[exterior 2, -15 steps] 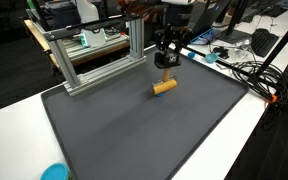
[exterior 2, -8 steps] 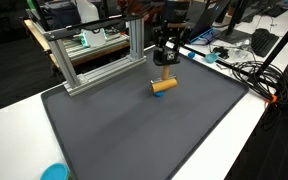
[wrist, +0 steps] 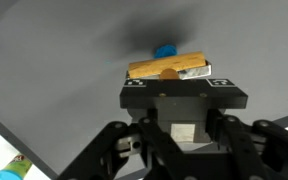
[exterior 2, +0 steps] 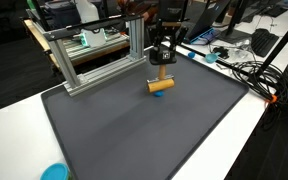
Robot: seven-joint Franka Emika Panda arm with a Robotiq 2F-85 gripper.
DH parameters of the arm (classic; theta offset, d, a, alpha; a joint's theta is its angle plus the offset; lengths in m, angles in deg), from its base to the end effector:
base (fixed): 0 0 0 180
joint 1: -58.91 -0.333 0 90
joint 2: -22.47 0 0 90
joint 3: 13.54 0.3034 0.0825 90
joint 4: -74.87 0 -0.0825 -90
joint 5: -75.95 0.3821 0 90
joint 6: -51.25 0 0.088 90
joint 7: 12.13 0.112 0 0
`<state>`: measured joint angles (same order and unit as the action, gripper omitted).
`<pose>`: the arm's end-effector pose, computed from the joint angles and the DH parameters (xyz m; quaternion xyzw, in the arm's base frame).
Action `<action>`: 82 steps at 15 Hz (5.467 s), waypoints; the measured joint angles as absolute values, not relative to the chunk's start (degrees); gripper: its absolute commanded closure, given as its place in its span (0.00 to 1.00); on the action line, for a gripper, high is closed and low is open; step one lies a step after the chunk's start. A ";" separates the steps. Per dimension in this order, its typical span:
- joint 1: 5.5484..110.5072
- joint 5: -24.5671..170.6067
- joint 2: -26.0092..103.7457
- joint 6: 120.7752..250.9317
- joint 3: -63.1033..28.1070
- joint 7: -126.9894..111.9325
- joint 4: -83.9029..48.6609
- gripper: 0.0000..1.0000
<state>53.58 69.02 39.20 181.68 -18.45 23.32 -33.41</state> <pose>0.6249 0.0038 0.3459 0.9619 -0.2623 0.0635 0.0425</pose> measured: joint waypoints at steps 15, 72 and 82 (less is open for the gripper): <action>53.60 69.17 41.41 181.58 -18.38 23.06 -32.88 0.78; 53.22 68.33 42.78 179.81 -18.79 23.16 -31.78 0.78; 53.33 68.51 43.45 179.02 -18.19 19.60 -31.30 0.53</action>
<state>53.33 68.51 43.45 179.02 -18.19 19.60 -31.30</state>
